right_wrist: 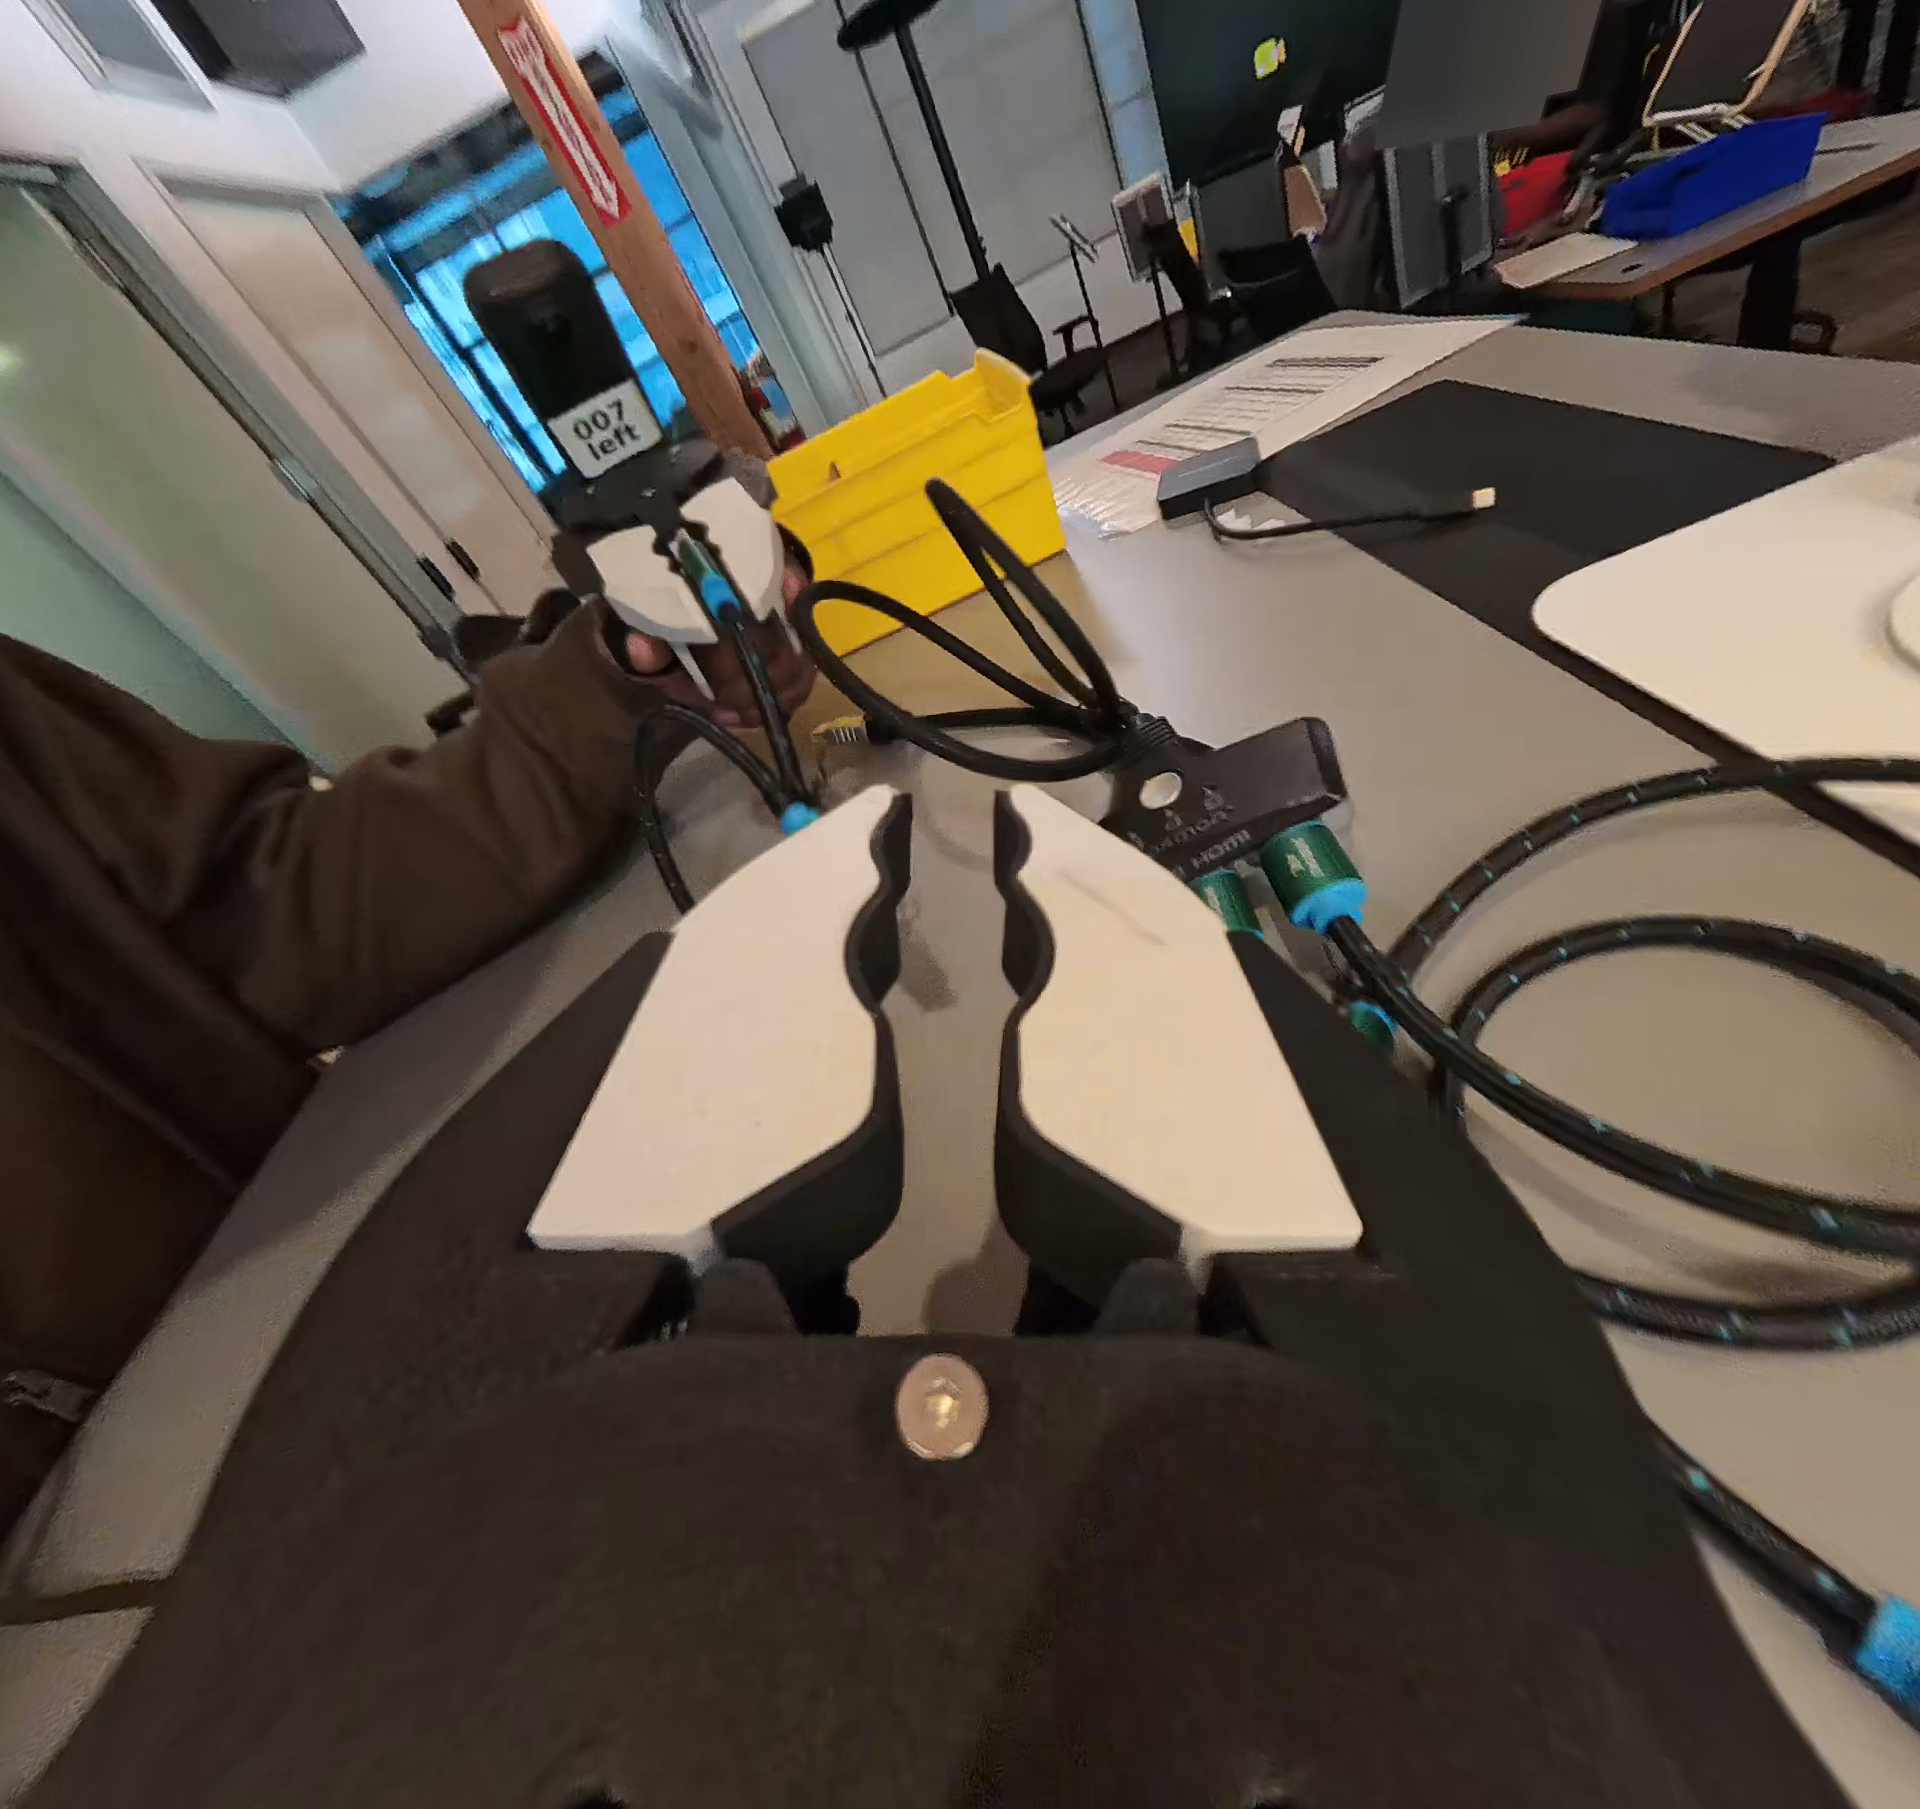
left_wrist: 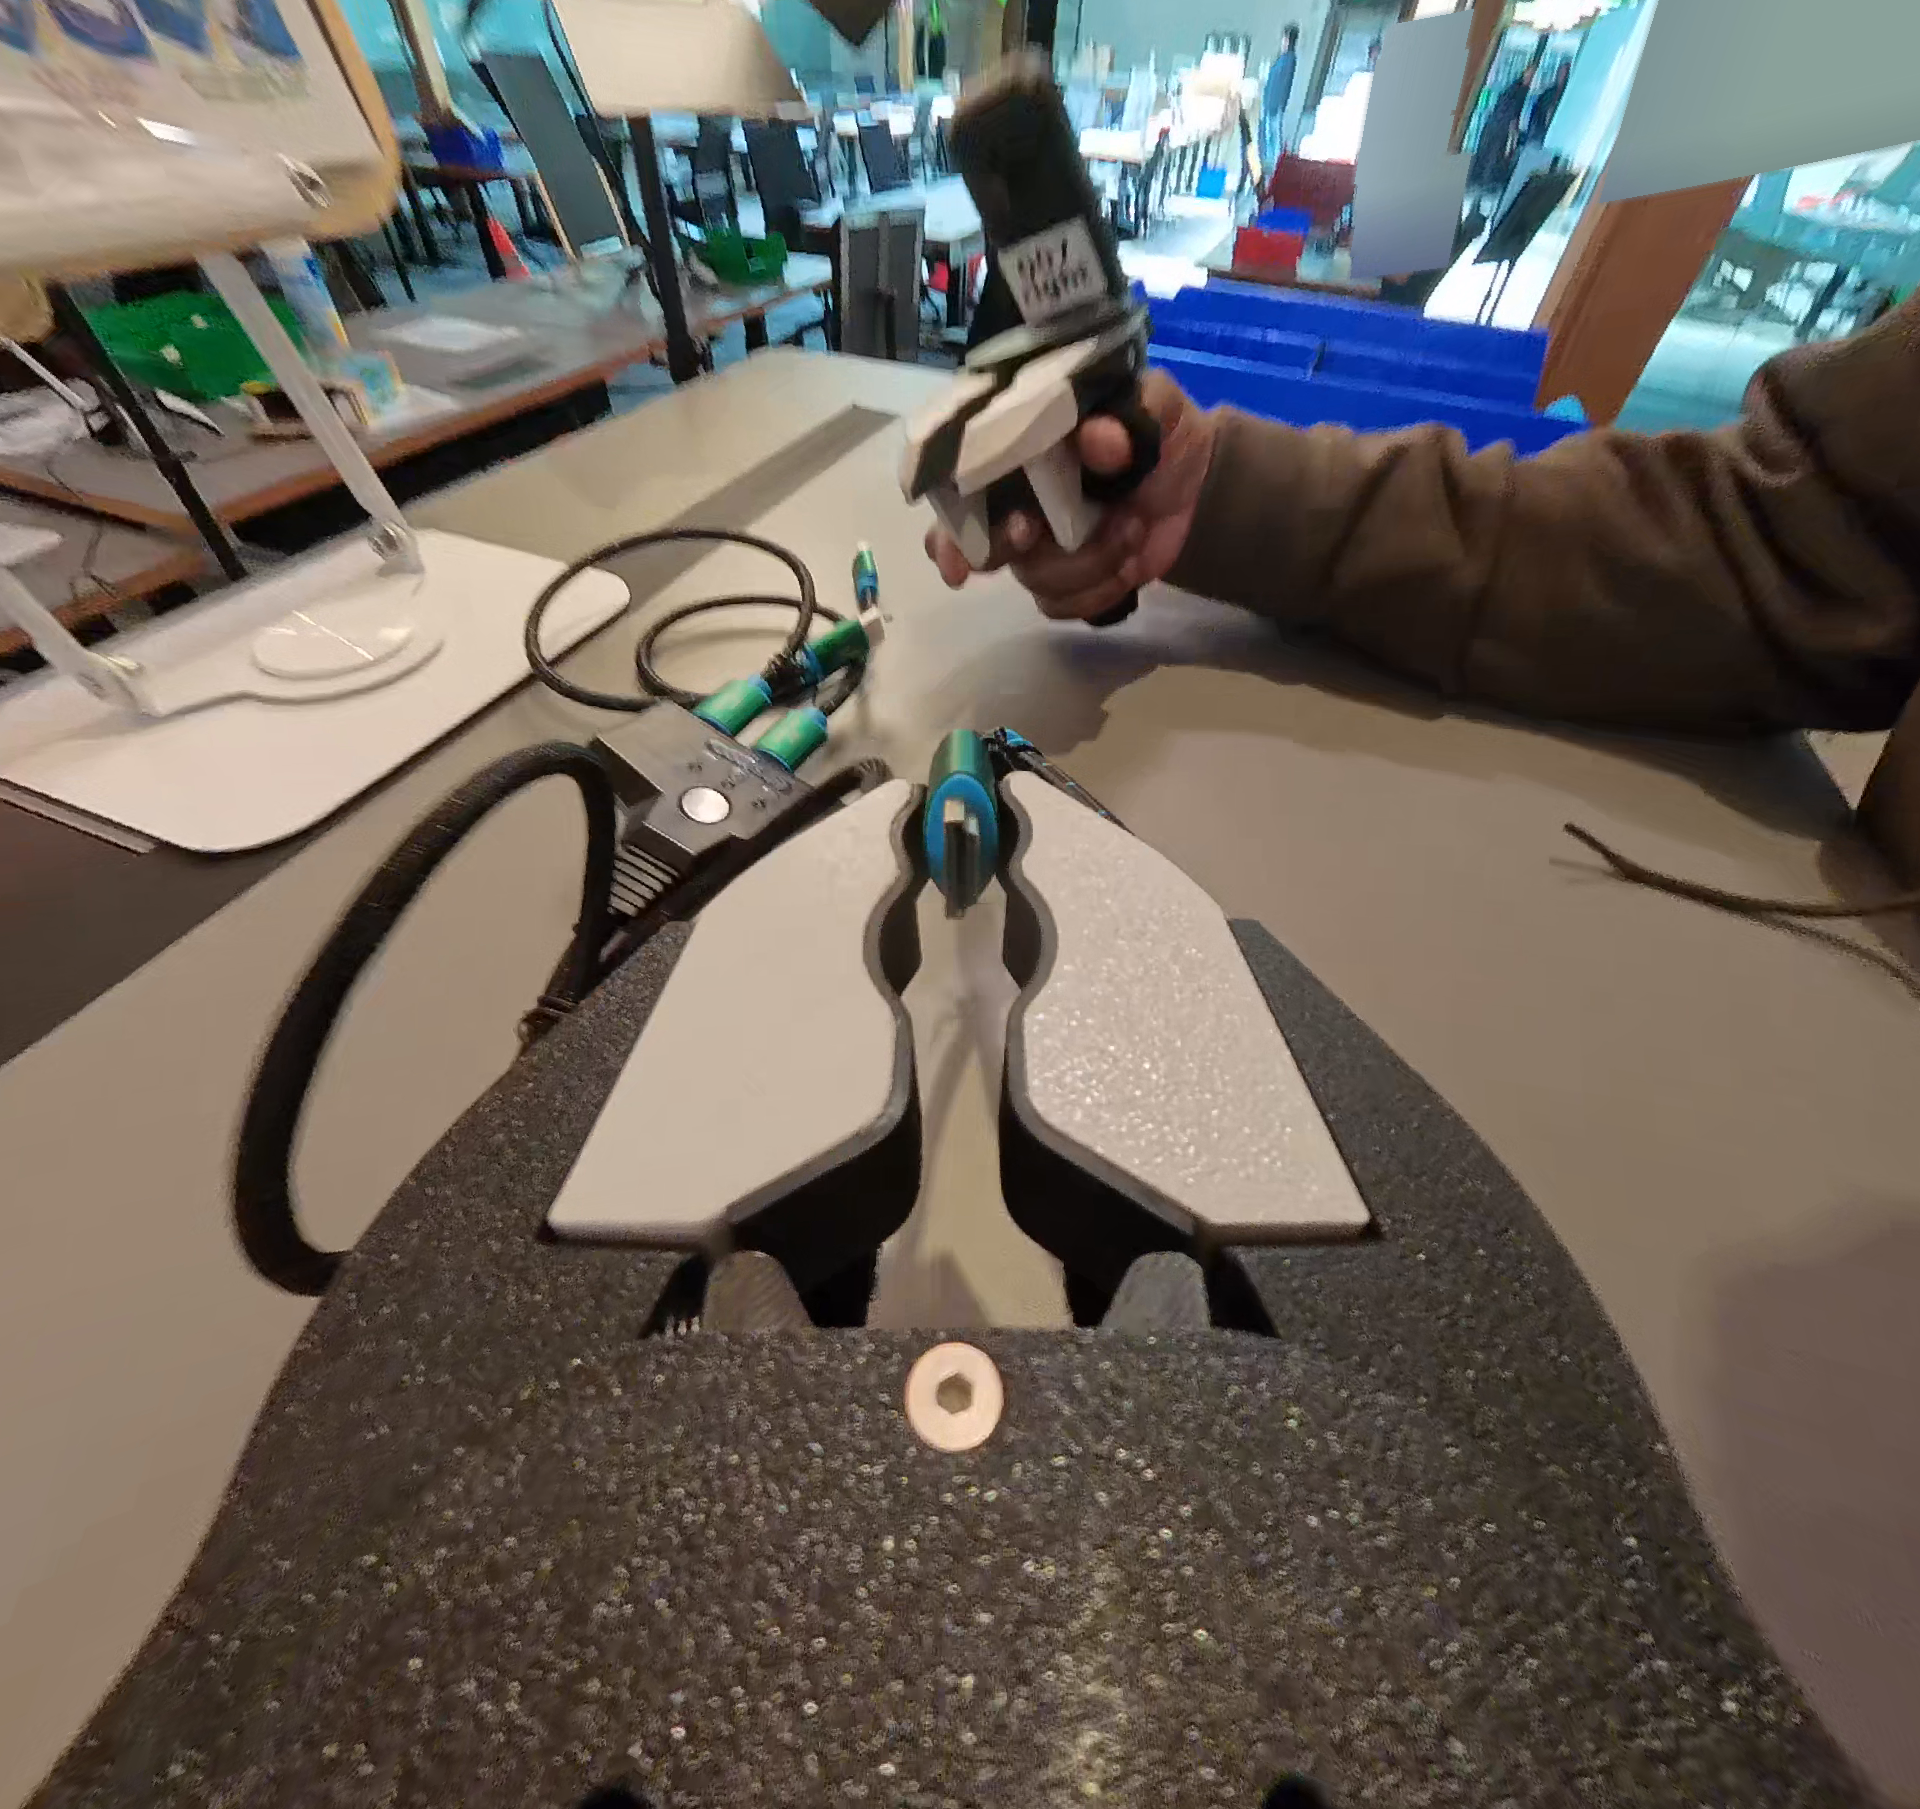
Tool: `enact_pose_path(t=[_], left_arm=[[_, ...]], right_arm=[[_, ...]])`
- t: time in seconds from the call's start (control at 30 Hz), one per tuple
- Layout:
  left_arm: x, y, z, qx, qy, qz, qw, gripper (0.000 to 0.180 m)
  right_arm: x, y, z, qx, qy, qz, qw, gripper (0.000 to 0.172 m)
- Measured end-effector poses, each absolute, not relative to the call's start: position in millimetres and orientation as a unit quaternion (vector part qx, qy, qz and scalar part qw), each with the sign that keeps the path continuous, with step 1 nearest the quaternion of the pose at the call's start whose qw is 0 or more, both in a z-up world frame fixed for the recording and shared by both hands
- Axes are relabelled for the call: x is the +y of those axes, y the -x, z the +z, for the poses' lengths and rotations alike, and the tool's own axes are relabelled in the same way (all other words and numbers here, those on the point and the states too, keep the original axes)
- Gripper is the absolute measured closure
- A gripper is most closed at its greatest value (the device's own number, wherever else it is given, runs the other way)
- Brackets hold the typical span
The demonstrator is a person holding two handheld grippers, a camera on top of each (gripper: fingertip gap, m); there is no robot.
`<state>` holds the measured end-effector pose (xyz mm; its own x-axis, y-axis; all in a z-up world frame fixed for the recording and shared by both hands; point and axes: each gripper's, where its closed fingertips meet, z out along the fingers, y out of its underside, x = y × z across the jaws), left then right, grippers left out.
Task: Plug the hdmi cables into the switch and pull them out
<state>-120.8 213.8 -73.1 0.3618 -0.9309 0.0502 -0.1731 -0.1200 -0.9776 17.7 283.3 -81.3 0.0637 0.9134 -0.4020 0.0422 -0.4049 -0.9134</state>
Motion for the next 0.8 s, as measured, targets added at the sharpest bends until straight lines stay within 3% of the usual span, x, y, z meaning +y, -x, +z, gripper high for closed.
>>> enact_pose_path(t=[0.2,0.4,0.63,0.8], left_arm=[[210.1,87.3,-93.1,0.462,0.656,-0.372,0.466,0.169],[207.5,72.0,-99.3,0.471,0.660,-0.375,0.449,0.169],[213.9,72.0,-102.2,0.462,0.669,-0.366,0.453,0.169],[212.9,72.2,-99.7,0.470,0.659,-0.366,0.460,0.169]], right_arm=[[240.3,41.5,-76.8,-0.491,0.595,0.518,0.369,0.147],[219.9,73.5,-109.7,-0.552,0.607,0.462,0.338,0.144],[215.3,79.6,-122.4,-0.562,0.611,0.453,0.324,0.164],[210.4,77.6,-121.7,-0.552,0.605,0.487,0.302,0.165]])
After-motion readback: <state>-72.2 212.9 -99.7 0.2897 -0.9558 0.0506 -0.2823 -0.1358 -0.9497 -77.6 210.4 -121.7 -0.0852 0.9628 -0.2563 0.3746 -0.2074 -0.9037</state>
